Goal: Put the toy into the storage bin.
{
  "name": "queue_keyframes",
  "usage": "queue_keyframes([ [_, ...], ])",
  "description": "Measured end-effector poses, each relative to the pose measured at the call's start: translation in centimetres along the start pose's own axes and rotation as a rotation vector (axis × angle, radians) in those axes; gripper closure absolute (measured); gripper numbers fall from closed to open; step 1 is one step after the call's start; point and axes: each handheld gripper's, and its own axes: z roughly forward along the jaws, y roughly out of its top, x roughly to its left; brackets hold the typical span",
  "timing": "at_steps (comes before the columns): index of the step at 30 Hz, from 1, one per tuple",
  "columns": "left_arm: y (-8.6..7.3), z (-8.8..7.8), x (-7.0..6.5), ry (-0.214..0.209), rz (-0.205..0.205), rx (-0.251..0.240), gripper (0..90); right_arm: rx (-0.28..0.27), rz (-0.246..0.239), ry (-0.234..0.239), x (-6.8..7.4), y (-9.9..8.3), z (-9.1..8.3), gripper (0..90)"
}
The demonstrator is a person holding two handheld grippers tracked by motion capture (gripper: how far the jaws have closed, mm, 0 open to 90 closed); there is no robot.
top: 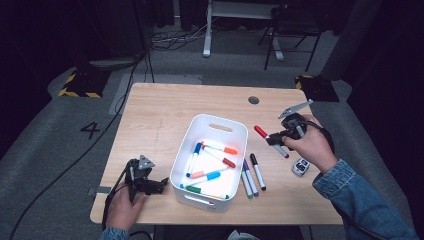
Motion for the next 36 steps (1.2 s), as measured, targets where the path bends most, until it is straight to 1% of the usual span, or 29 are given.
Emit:
queue_keyframes([
  [2,0.0,0.0,0.0,0.0,0.0,0.0,0.0,-0.01,-0.012,0.004,0.4,0.5,-0.3,77.4],
  [5,0.0,0.0,0.0,0.0,0.0,0.0,0.0,-0.01,-0.029,0.001,0.9,1.1,-0.8,77.4],
  [8,0.0,0.0,0.0,0.0,0.0,0.0,0.0,-0.014,-0.037,0.009,1.4,1.8,-1.1,77.4],
  [14,0.0,0.0,0.0,0.0,-0.002,0.002,0.0,-0.021,-0.077,0.028,2.6,3.1,-1.1,77.4],
  [15,0.0,0.0,0.0,0.0,-0.001,0.002,0.0,-0.023,-0.097,0.024,2.7,3.4,-1.0,77.3],
  [16,0.0,0.0,0.0,-0.001,-0.001,0.002,0.0,-0.024,-0.099,0.037,3.0,3.6,-1.0,77.4],
  [18,0.0,0.0,-0.1,-0.001,-0.003,0.003,0.0,-0.024,-0.111,0.045,3.5,4.2,-0.8,77.4],
  [19,0.0,0.0,-0.1,0.003,-0.001,0.002,0.0,-0.022,-0.126,0.044,3.8,4.4,-0.6,77.4],
  [20,0.0,-0.1,-0.1,0.003,-0.002,0.002,0.0,-0.024,-0.129,0.054,4.1,4.7,-0.5,77.4],
  [22,-0.1,-0.1,-0.1,0.003,-0.003,0.004,0.0,-0.024,-0.154,0.057,4.5,5.3,-0.2,77.3],
  [26,0.0,-0.1,-0.1,0.003,-0.003,0.003,0.0,-0.024,-0.183,0.066,5.4,6.4,0.3,77.4],
  [30,0.0,-0.1,-0.1,0.003,-0.002,0.001,0.0,-0.024,-0.208,0.073,6.0,7.4,0.7,77.3],
  [33,0.0,0.0,-0.1,0.003,-0.001,0.002,0.0,-0.03,-0.214,0.079,6.5,8.0,1.0,77.4],
  [35,0.0,0.0,-0.1,-0.005,-0.004,0.003,0.0,-0.031,-0.211,0.085,6.8,8.3,1.1,77.4],
  [36,0.0,0.0,-0.1,-0.004,-0.004,0.003,0.0,-0.038,-0.22,0.085,6.9,8.5,1.2,77.3],
])
